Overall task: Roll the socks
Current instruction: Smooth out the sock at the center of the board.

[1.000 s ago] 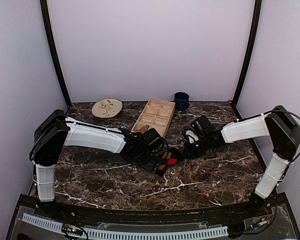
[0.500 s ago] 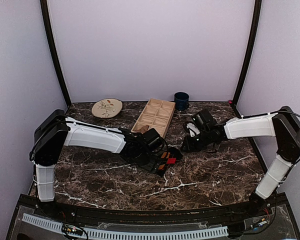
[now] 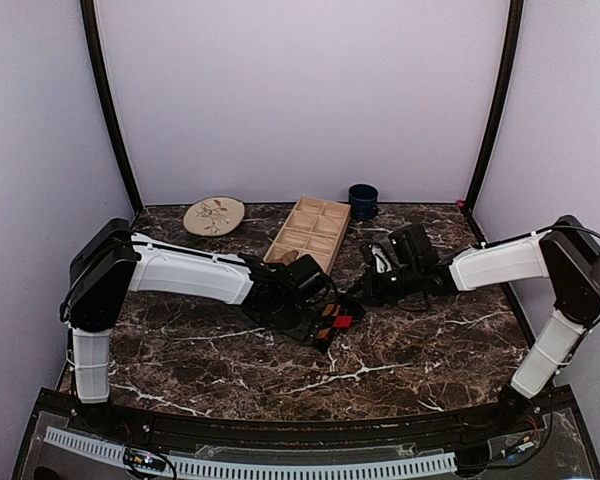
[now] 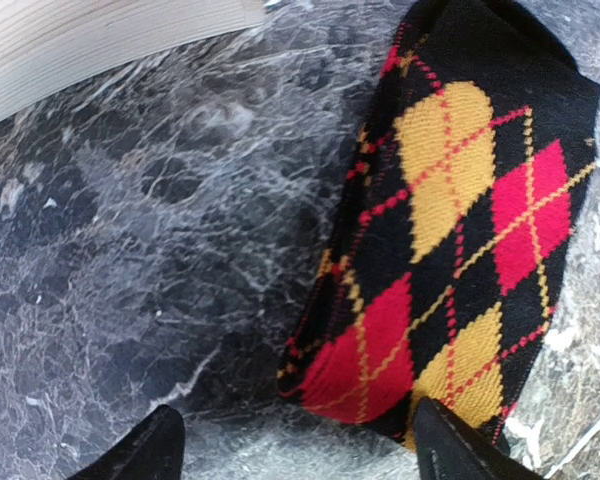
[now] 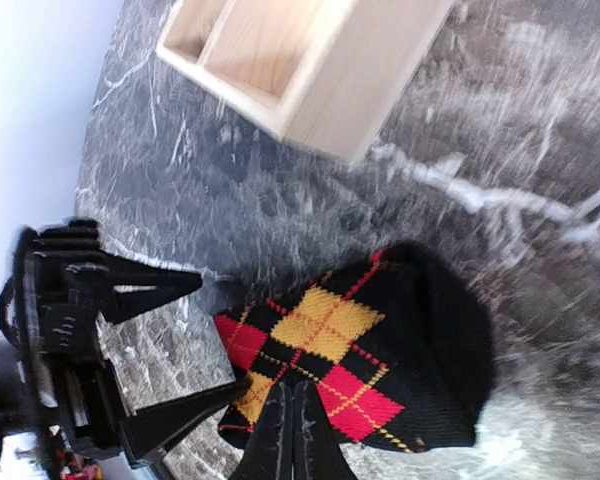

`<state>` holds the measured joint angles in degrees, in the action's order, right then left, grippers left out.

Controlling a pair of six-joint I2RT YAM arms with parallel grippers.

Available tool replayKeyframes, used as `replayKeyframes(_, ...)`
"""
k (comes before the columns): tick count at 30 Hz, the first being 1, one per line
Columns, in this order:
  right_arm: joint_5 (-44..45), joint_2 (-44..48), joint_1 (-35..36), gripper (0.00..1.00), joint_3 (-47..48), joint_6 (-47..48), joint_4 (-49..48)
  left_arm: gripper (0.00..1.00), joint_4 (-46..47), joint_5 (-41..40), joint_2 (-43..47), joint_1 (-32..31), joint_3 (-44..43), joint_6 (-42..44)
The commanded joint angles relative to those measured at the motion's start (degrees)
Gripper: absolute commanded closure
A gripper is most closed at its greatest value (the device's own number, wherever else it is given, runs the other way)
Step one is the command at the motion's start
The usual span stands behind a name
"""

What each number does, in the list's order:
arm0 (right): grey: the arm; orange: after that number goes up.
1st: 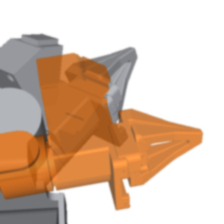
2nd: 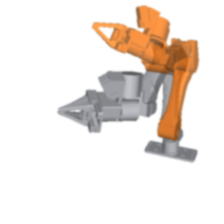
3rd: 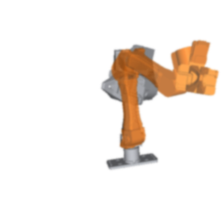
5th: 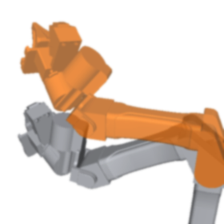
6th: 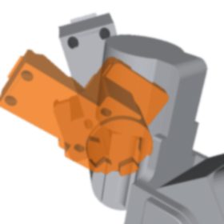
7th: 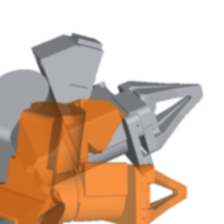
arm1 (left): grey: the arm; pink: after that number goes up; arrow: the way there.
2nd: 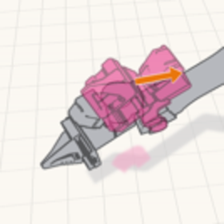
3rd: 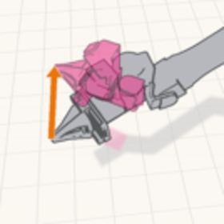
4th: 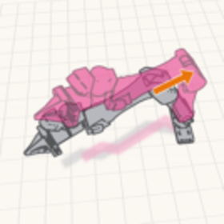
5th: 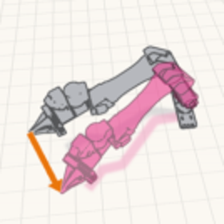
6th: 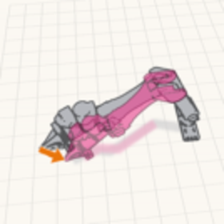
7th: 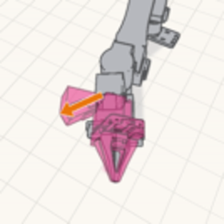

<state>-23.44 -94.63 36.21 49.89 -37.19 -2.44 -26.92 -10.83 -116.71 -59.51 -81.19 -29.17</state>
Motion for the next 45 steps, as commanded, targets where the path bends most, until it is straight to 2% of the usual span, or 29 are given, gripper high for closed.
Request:
replayKeyframes(1, -10.1, -4.5, 1.4, 1.00, -4.6, -11.9, -19.0, 0.22, -1.4, 2.0, -0.4, 0.2, -1.5, -0.9)
replayKeyframes(9, -13.1, -10.1, 4.1, 1.00, -5.8, -21.4, -33.2, 0.35, -1.6, 2.9, -0.5, 0.1, -1.8, -0.9)
replayKeyframes(15, -12.2, -13.9, 6.5, 1.00, -5.3, -23.9, -35.6, 0.40, -1.9, 3.2, -0.6, 0.2, -2.1, -0.6)
replayKeyframes(21, -10.0, -16.1, 8.2, 1.00, -5.1, -23.1, -33.7, 0.46, -2.5, 3.4, -1.2, 0.2, -3.1, -0.2)
replayKeyframes(27, -6.9, -18.4, 8.2, 1.00, -4.4, -20.6, -29.8, 0.57, -2.9, 4.8, -2.4, 0.4, -4.0, 0.2)
replayKeyframes(38, -2.9, -21.0, 8.1, 1.00, -2.9, -19.0, -25.1, 0.60, -3.7, 5.5, -4.1, 1.4, -4.5, 0.2)
replayKeyframes(45, -0.7, -20.3, 7.1, 1.00, -2.5, -18.7, -22.9, 0.76, -5.6, 7.6, -6.1, 2.4, -4.1, -0.7)
